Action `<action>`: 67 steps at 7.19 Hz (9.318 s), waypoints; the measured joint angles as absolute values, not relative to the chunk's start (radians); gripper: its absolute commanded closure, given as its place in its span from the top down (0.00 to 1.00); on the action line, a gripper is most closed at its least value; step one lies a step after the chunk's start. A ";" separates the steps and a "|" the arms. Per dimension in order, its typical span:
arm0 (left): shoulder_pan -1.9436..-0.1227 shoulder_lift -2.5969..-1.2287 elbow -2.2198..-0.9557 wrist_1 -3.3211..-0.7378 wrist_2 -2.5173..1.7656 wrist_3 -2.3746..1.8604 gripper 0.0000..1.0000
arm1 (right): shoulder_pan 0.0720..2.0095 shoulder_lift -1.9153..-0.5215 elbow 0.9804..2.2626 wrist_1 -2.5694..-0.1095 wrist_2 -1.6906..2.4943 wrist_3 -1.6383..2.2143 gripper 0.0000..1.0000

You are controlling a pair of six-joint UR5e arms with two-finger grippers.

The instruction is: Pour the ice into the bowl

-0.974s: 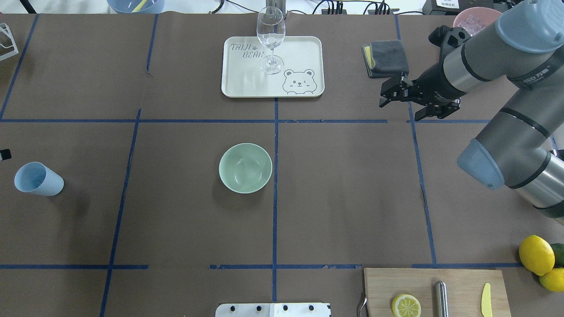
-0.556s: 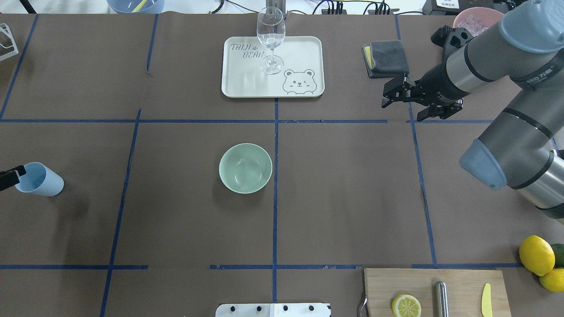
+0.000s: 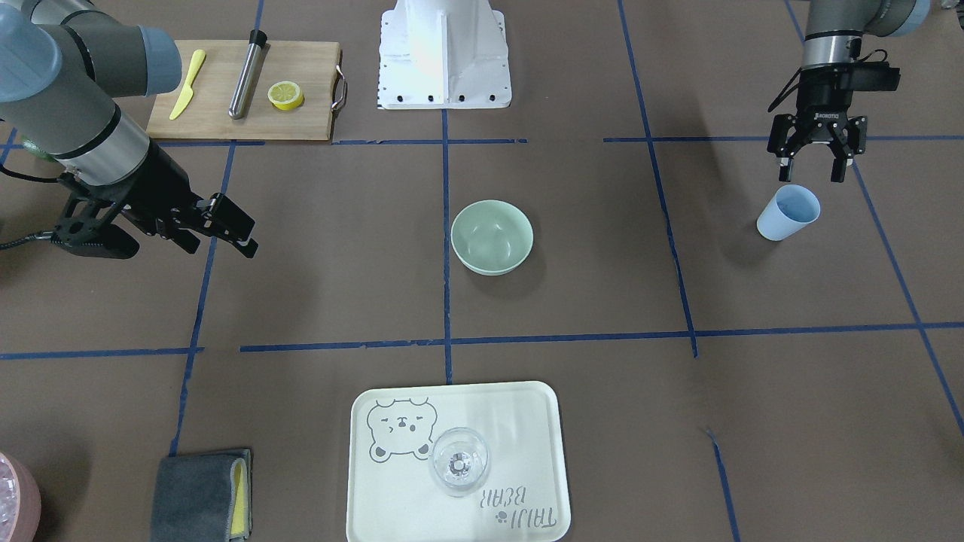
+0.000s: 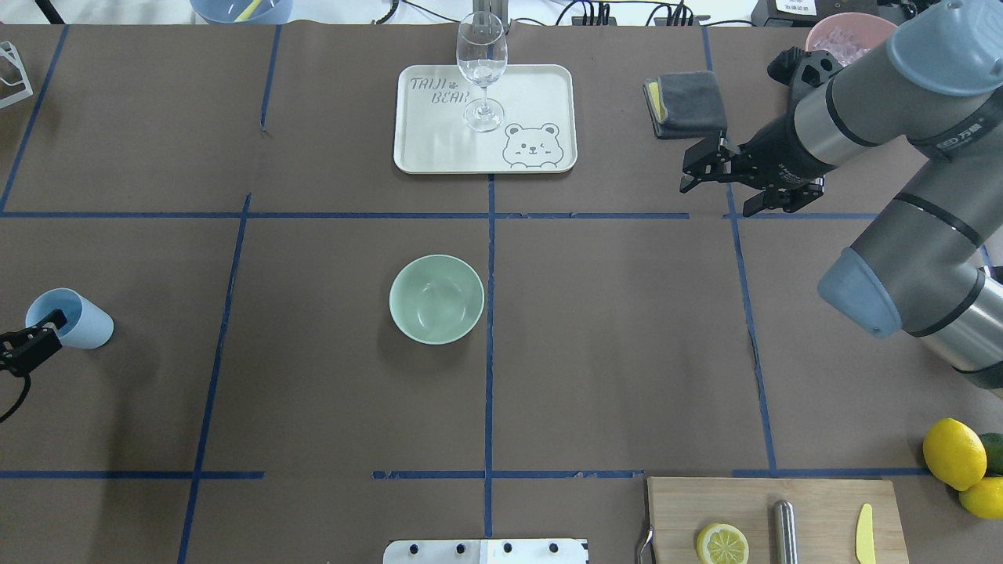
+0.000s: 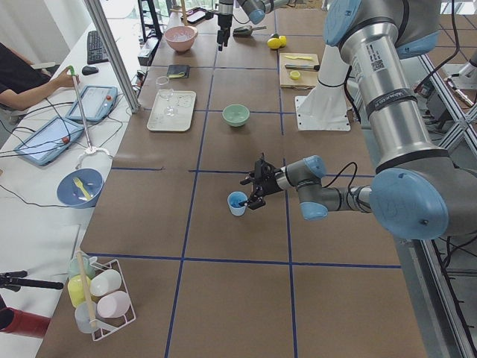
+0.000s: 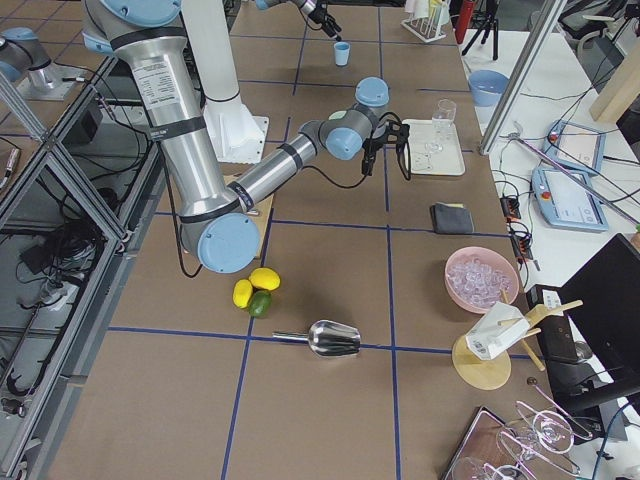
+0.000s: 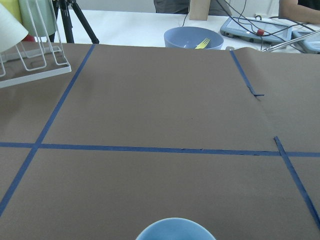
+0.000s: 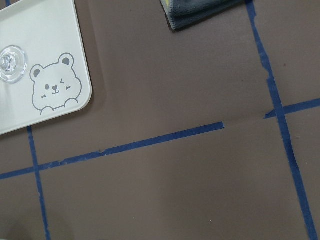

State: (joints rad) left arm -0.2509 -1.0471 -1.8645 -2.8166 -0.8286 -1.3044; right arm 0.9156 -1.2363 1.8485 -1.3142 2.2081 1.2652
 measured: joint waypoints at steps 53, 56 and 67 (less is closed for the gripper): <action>-0.252 -1.732 -1.665 -2.835 -0.522 -0.738 0.00 | 0.902 -1.236 1.820 -1.312 2.200 1.258 1.00; -0.241 -1.819 -1.666 -2.640 -0.524 -0.654 0.00 | 0.967 -1.311 1.829 -1.312 2.205 1.187 1.00; -0.198 -2.013 -1.655 -2.154 -0.449 0.287 0.00 | 1.017 -1.352 1.829 -1.313 2.200 1.101 1.00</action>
State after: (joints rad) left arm -0.1983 -2.0129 -1.6552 -2.1542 -0.4494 0.2867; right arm 1.0170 -1.3523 1.8285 -1.3130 2.1997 1.1014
